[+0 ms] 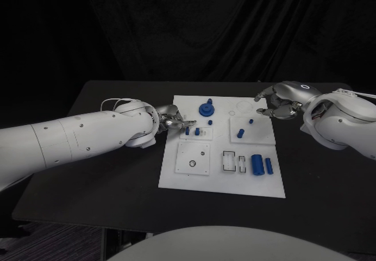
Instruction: Assemble the parts on the task board
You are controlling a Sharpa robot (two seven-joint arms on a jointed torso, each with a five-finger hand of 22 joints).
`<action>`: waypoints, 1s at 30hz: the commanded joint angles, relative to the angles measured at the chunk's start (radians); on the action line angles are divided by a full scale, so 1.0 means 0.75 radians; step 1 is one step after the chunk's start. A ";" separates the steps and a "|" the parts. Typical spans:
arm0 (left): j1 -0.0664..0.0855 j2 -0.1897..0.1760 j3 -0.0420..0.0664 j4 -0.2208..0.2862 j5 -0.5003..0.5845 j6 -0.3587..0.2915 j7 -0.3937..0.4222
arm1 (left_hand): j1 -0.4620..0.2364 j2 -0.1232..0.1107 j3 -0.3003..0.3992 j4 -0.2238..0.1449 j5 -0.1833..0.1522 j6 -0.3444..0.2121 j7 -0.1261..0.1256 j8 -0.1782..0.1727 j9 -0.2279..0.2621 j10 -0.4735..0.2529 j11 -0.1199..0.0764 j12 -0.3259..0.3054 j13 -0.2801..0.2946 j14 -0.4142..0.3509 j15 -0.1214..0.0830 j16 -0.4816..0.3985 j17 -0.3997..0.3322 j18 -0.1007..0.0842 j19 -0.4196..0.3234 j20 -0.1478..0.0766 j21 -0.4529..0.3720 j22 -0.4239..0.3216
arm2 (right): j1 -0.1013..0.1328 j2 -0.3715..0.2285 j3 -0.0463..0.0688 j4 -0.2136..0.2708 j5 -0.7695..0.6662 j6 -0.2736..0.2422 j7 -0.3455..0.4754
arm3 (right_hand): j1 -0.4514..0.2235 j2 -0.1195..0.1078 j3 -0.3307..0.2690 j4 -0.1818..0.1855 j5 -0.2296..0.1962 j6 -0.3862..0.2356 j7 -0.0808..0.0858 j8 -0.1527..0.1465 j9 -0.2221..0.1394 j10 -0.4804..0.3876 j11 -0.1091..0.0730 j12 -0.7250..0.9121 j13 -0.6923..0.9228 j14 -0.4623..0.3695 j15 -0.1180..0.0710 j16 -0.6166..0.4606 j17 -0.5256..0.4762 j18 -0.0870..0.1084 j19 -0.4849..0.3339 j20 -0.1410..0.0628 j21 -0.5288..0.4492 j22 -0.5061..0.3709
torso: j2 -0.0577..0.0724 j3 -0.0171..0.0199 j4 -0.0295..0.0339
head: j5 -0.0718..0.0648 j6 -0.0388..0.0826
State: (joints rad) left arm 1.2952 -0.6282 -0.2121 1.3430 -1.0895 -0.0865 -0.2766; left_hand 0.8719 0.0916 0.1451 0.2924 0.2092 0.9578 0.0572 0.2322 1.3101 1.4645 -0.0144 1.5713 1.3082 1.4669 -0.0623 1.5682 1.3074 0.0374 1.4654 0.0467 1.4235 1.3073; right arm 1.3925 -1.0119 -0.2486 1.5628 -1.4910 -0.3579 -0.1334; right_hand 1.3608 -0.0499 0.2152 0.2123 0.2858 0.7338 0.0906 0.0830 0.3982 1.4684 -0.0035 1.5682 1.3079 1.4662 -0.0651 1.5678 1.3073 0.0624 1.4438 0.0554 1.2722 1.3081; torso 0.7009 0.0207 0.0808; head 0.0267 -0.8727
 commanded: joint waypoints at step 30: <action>0.147 0.056 0.001 -0.189 0.006 0.429 0.196 | 0.517 -0.096 0.022 -0.057 0.153 -0.034 -0.003 -0.062 -0.024 0.142 0.007 -0.001 0.350 0.138 0.011 0.003 0.351 -0.009 0.044 0.015 0.038 0.297 | -0.003 0.000 0.001 -0.005 -0.004 0.001 -0.034 | 0.007 0.008 0.001 -0.006 -0.001 0.013 0.001 -0.009 -0.003 0.137 0.008 0.004 0.351 0.140 0.012 0.004 0.351 0.003 -0.008 0.001 -0.011 0.237 | -0.001 0.0012 -0.0013 | -0.010 0.000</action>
State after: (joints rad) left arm 1.4012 -0.5922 -0.2118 1.2128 -1.0894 0.1163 -0.1840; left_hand 1.2549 0.0182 0.1595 0.2485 0.3212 0.9362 0.0571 0.1872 1.2932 1.4644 -0.0145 1.5713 1.3083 1.4669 -0.0624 1.5682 1.3073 0.0374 1.4670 0.0527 1.4468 1.3073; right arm 1.3924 -1.0124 -0.2485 1.5599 -1.4910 -0.3551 -0.1391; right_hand 1.3607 -0.0500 0.2152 0.2123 0.2858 0.7374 0.0941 0.0830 0.3970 1.4684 -0.0035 1.5682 1.3076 1.4662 -0.0652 1.5679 1.3073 0.0623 1.4437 0.0554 1.2681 1.3077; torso 0.7005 0.0206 0.0802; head 0.0198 -0.8728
